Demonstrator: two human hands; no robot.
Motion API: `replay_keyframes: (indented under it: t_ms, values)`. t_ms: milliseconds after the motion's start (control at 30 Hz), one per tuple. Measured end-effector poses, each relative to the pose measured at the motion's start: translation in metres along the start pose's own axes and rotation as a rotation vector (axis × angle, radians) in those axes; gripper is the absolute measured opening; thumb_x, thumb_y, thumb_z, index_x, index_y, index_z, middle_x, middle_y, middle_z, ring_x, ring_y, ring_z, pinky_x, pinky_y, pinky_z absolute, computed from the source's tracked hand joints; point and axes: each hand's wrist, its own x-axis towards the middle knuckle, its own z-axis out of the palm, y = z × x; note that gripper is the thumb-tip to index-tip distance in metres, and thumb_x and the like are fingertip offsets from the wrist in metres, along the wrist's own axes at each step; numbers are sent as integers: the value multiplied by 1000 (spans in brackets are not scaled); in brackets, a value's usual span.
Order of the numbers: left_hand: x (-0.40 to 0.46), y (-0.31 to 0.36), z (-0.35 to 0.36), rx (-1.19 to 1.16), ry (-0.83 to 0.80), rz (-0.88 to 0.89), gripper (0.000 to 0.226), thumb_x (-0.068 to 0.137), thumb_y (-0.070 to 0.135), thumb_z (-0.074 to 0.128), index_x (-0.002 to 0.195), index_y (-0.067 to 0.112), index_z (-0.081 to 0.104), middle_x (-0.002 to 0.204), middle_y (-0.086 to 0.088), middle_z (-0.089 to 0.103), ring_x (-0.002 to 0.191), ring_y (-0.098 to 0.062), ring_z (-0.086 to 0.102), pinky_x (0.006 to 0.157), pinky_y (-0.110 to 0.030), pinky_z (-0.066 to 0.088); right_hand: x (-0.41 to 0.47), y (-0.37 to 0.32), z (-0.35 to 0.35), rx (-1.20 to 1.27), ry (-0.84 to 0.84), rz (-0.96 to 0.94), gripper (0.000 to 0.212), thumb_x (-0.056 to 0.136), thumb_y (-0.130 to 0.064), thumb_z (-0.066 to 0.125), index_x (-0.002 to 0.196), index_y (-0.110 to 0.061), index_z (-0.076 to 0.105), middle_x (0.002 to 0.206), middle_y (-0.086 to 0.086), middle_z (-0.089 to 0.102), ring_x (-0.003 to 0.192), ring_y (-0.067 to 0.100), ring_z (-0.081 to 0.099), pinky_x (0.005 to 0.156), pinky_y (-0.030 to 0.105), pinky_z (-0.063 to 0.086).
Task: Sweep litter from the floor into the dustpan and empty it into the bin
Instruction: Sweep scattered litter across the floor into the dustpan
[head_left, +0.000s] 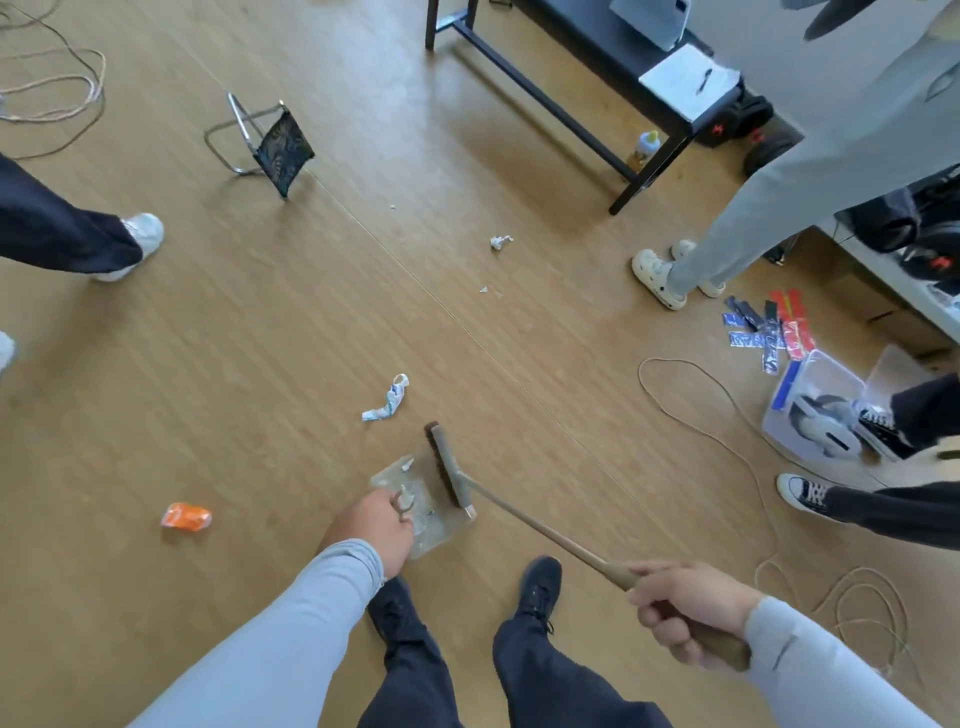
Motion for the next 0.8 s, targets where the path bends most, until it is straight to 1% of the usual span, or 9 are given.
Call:
replay_keyframes:
  t_ms: [67,167,233,333,400,467,567,700,800]
  values:
    - [-1,4,-6,-26,-3,-7,18,93,36,56,109,30,61,108,4,71,89,-21,65,80,-32,53,-9,-3,-9,13,17,-30,41,90,-5,61,127,-21,56,72,11,51,48,16,37,40,21,32]
    - [-1,24,-22,-86,18,-28,28,93,30,56,120,25,64,110,2,70,86,-22,61,77,-28,48,-15,-17,-19,-58,62,-94,37,91,-5,58,124,-21,56,69,11,51,47,16,38,43,22,31]
    - [0,40,-32,-145,44,-48,26,92,28,58,116,24,66,102,2,69,85,-23,62,76,-28,48,-18,-34,-29,-103,90,-128,29,92,-6,57,119,-19,59,67,10,50,47,17,38,44,23,32]
    - [-2,71,-48,-164,98,-90,13,91,30,60,101,24,64,91,1,64,80,-25,61,70,-28,46,-19,-61,-54,-139,159,-224,21,94,-7,56,112,-15,61,65,11,48,46,17,37,45,23,31]
    - [-5,95,-56,-182,141,-115,5,91,29,61,95,25,60,86,0,64,74,-23,60,67,-27,43,-22,-79,-76,-149,184,-277,19,94,-7,56,110,-16,60,63,10,48,45,17,38,45,23,33]
    - [-7,122,-63,-217,189,-116,3,90,27,61,93,26,61,82,2,64,70,-21,60,64,-27,43,-25,-99,-99,-145,177,-314,18,94,-7,55,109,-16,59,63,10,48,45,16,39,44,22,33]
    - [-3,161,-69,-246,240,-114,11,90,31,61,100,27,66,87,3,67,76,-22,64,66,-28,46,-33,-131,-135,-158,182,-362,15,94,-6,55,104,-16,60,63,10,50,45,16,41,45,23,34]
    - [10,203,-73,-299,291,-130,23,92,35,62,111,25,67,102,0,70,90,-27,65,79,-31,50,-39,-167,-177,-170,192,-423,21,92,-6,55,108,-17,63,63,9,52,43,17,43,44,21,34]
    - [24,226,-81,-330,334,-132,27,91,36,62,114,24,68,108,-3,71,93,-29,63,82,-32,48,-37,-194,-195,-187,206,-436,22,91,-5,55,109,-16,63,62,8,51,41,18,43,43,19,33]
